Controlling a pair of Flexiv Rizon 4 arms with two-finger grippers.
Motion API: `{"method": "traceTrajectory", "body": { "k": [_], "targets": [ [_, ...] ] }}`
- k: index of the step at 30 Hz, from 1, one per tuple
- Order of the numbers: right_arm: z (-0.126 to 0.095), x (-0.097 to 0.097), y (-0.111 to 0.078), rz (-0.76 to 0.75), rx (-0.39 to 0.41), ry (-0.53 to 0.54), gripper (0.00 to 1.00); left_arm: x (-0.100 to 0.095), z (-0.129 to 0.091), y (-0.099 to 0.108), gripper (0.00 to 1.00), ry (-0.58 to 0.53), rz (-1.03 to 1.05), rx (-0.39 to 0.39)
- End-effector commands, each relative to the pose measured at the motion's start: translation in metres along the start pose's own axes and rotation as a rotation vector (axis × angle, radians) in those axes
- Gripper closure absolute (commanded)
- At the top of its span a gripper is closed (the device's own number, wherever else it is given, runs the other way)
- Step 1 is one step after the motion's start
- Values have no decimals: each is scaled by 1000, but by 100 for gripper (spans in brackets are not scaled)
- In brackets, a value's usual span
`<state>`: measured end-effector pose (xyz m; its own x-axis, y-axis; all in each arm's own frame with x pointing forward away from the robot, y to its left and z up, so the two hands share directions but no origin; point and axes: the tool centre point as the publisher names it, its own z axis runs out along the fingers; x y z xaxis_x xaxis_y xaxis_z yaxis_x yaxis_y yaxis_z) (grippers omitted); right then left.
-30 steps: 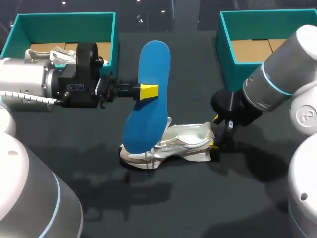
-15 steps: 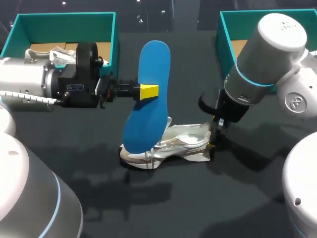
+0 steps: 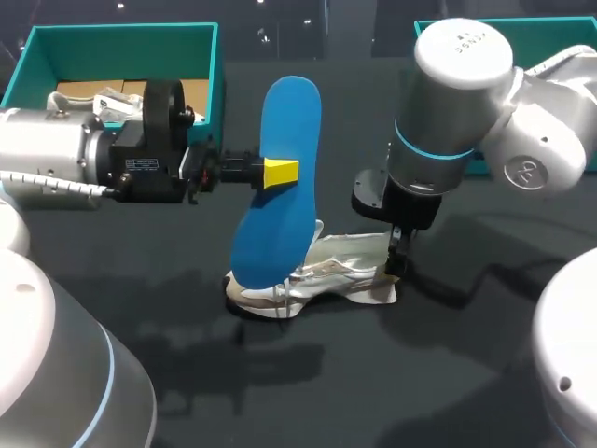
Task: Take the shoe out of the shoebox, open the shoe tongue, remove and reinsert the insole, then place the shoe into the shoebox
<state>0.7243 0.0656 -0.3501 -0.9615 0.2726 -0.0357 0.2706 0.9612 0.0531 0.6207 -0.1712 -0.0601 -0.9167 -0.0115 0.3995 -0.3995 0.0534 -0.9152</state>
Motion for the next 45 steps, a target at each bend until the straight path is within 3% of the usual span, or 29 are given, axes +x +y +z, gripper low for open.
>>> {"method": "traceTrajectory", "body": {
  "k": [1,12,25,27,32,34,41,43,45],
  "targets": [
    [-13,7,5,-2,58,-20,0,1,0,1,100,-1,1,4],
    [-32,5,34,-73,54,-61,0,1,0,1,100,-1,1,4],
    [-13,-9,69,-122,50,-78,0,1,0,1,100,-1,1,4],
    [-10,-9,73,-126,50,-76,7,1,0,1,100,-1,1,4],
    [-2,-7,81,-139,58,-73,9,1,0,1,100,-1,1,4],
    [2,-6,83,-147,62,-69,16,1,0,1,100,-1,1,4],
    [17,-5,85,-156,64,-57,16,1,0,1,100,-1,1,4],
    [22,-6,85,-156,61,-49,20,1,0,1,100,-1,1,4],
    [28,-6,86,-155,60,-41,33,1,0,1,100,-1,1,4]
  ]
}}
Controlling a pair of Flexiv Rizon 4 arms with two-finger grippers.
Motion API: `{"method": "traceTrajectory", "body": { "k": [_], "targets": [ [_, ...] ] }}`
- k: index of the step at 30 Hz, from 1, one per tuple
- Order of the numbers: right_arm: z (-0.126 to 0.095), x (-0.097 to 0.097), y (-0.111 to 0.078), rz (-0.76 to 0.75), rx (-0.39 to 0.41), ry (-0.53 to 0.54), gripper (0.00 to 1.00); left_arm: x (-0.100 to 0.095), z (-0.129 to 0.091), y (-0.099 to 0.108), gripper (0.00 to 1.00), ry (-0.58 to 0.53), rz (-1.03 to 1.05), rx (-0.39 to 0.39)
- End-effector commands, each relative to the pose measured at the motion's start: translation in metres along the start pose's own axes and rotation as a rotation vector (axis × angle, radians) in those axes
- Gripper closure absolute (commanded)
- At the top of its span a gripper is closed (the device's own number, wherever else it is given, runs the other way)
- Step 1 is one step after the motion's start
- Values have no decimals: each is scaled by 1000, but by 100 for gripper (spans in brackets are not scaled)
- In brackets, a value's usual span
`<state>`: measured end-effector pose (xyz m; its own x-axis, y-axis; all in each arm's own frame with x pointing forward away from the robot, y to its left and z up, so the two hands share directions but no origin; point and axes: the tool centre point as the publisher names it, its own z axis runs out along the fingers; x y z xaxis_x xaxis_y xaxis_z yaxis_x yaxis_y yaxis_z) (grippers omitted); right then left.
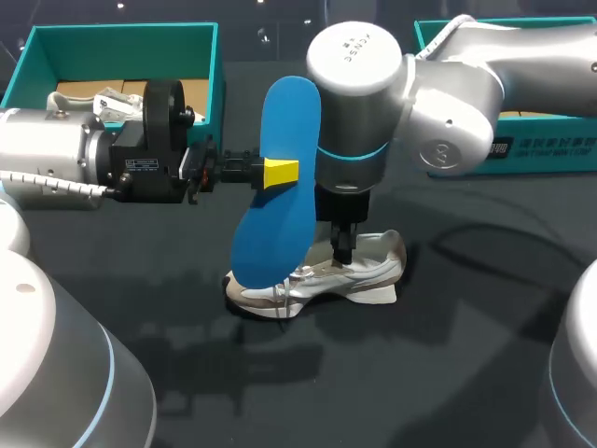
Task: Take the shoe out of the shoebox, open the shoe tongue, remove and reinsert the insole, then place the shoe into the shoebox
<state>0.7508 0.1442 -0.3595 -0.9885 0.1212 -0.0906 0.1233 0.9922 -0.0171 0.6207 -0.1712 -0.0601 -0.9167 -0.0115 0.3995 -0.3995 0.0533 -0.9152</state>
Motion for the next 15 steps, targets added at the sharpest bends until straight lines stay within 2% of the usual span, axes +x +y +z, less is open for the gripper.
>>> {"method": "traceTrajectory", "body": {
  "k": [1,2,4,5,7,15],
  "targets": [
    [15,-2,4,0,-2,16,41,1,0,1,100,-1,1,3],
    [17,-2,5,0,-2,18,50,1,0,1,100,-1,1,3],
    [19,-1,6,-3,0,23,57,1,0,1,100,-1,1,3],
    [21,-2,6,-2,6,27,69,1,0,1,100,-1,1,3],
    [22,-2,6,-1,9,29,99,1,0,1,100,-1,1,3],
    [23,-1,3,-1,23,32,100,1,0,1,100,-1,1,3]
  ]
}}
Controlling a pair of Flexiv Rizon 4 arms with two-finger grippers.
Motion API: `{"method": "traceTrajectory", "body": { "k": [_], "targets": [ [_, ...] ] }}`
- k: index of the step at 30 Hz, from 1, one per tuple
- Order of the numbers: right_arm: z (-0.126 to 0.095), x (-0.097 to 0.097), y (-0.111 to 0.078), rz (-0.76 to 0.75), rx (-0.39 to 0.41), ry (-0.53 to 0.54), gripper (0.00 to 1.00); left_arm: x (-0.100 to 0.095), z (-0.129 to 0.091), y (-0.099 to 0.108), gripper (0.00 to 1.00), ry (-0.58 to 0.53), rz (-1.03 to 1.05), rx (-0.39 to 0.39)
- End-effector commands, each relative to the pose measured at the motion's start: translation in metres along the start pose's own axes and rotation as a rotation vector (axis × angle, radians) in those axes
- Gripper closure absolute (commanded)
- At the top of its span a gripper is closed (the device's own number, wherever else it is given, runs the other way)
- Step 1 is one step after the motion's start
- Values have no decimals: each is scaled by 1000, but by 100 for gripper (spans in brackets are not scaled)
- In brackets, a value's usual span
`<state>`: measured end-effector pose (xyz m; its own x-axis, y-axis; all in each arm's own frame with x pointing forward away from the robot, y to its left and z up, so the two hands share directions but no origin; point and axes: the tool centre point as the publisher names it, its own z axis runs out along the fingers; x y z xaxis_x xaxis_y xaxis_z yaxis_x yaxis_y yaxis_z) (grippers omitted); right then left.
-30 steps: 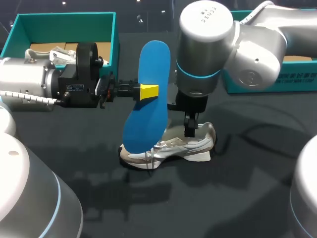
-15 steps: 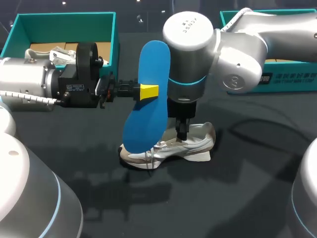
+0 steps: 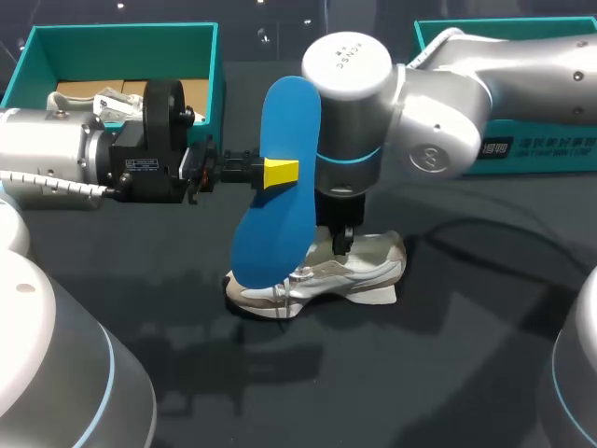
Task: Take the shoe out of the shoebox, open the shoe tongue, remove and reinsert the insole, then place the shoe into the shoebox
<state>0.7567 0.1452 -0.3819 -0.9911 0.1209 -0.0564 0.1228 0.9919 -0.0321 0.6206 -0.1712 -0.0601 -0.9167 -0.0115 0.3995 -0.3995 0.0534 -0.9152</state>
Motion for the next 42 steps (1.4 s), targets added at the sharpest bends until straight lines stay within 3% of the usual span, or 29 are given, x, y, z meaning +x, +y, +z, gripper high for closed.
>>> {"method": "traceTrajectory", "body": {
  "k": [1,15,17,19,36,42],
  "targets": [
    [-1,3,0,0,9,-2,100,1,0,1,100,-1,1,4],
    [-34,14,-14,141,-11,-3,100,1,0,1,100,-1,1,4],
    [-40,17,-16,223,-23,25,100,1,0,1,100,-1,1,4],
    [-44,18,-24,431,11,92,100,1,0,1,100,-1,1,4],
    [-44,18,-24,431,11,92,100,1,0,1,100,-1,1,4],
    [-53,14,-32,825,-78,202,100,1,0,1,100,-1,1,4]
  ]
}}
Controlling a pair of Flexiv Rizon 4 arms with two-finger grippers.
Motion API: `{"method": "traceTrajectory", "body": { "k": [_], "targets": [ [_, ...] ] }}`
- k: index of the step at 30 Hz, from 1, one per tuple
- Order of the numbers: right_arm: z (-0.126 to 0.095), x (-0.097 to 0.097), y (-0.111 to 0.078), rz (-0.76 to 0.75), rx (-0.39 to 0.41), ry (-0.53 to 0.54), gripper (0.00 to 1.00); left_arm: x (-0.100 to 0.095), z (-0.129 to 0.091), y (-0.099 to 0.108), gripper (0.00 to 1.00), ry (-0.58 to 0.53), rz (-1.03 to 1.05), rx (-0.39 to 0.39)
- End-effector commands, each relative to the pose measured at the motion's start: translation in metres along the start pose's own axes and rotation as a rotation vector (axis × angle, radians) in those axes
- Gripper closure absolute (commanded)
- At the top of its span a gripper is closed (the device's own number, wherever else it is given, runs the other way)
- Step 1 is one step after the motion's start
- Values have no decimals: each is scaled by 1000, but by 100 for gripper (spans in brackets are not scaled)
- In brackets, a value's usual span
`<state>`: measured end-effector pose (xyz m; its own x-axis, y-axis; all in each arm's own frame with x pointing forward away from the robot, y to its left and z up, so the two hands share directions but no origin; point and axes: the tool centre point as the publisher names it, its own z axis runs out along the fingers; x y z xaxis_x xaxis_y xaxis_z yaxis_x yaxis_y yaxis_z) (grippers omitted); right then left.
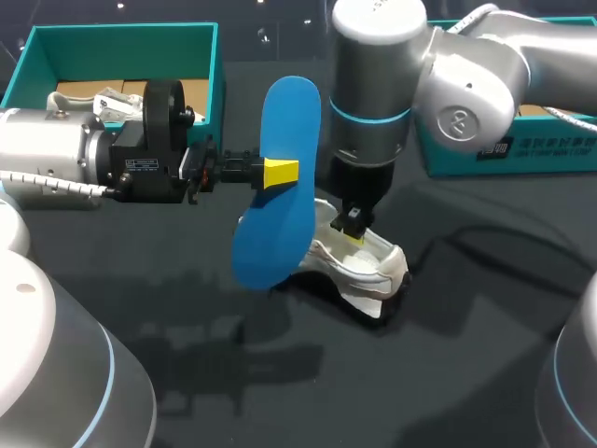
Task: Take the shoe out of the shoebox, open the shoe tongue, remove and reinsert the insole, then place the shoe into the shoebox
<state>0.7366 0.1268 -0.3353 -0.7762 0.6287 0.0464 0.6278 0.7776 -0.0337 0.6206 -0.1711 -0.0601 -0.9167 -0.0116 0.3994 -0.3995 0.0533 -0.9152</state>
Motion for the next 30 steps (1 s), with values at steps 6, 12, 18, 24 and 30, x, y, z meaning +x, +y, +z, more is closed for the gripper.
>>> {"method": "traceTrajectory", "body": {
  "k": [6,12,18,24,30],
  "targets": [
    [-16,-6,-23,490,-117,142,100,1,0,1,100,-1,1,3],
    [-14,-1,-32,747,-112,148,100,1,0,1,100,-1,1,3],
    [-6,6,-32,925,-115,204,100,1,0,1,100,-1,1,3],
    [3,11,-29,956,-129,215,100,1,0,1,100,-1,1,3],
    [12,15,-25,941,-131,198,100,1,0,1,100,-1,1,3]
  ]
}}
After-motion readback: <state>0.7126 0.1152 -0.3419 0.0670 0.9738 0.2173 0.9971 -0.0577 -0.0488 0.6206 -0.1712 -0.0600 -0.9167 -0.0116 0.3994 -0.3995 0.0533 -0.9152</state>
